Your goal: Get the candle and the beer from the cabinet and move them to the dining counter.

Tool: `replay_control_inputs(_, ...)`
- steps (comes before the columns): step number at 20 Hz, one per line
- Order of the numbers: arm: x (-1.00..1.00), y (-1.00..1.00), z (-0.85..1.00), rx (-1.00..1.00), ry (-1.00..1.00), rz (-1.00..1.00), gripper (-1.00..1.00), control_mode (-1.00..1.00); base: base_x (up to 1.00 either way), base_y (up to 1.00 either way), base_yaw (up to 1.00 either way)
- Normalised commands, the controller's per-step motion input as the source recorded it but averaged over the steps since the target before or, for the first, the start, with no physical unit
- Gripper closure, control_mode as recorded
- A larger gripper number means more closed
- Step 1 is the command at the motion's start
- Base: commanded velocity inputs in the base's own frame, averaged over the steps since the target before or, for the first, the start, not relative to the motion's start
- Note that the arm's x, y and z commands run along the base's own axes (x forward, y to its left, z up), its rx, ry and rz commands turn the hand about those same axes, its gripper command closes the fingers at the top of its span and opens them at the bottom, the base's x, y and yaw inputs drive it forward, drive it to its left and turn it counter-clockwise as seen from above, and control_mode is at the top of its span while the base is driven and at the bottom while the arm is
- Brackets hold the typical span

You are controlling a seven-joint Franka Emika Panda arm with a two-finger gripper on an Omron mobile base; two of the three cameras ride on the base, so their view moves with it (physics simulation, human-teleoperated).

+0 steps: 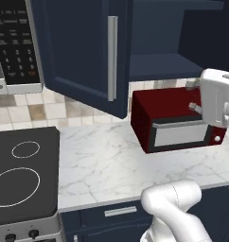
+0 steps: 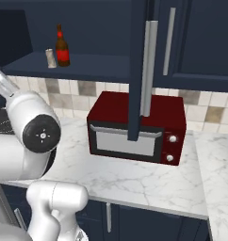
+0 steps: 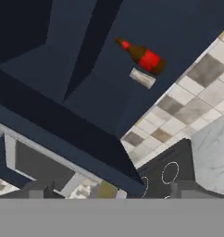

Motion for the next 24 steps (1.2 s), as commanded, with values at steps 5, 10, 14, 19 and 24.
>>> replay_control_inputs(5, 0.66, 0.11, -0.21, 0.16, 0.16, 0.14, -1.00, -1.00, 0.00, 0.00, 0.00)
replay_control_inputs(10, 0.57, 0.33, -0.14, 0.16, 0.11, 0.17, -1.00, -1.00, 0.00, 0.00, 0.00)
replay_control_inputs(14, 0.42, 0.56, -0.07, 0.12, 0.09, 0.14, -1.00, -1.00, 0.00, 0.00, 0.00)
replay_control_inputs(19, 0.33, 0.60, 0.00, 0.08, 0.10, 0.14, -1.00, -1.00, 0.00, 0.00, 0.00)
replay_control_inputs(24, 0.22, 0.53, 0.00, 0.05, 0.11, 0.18, -1.00, -1.00, 0.00, 0.00, 0.00)
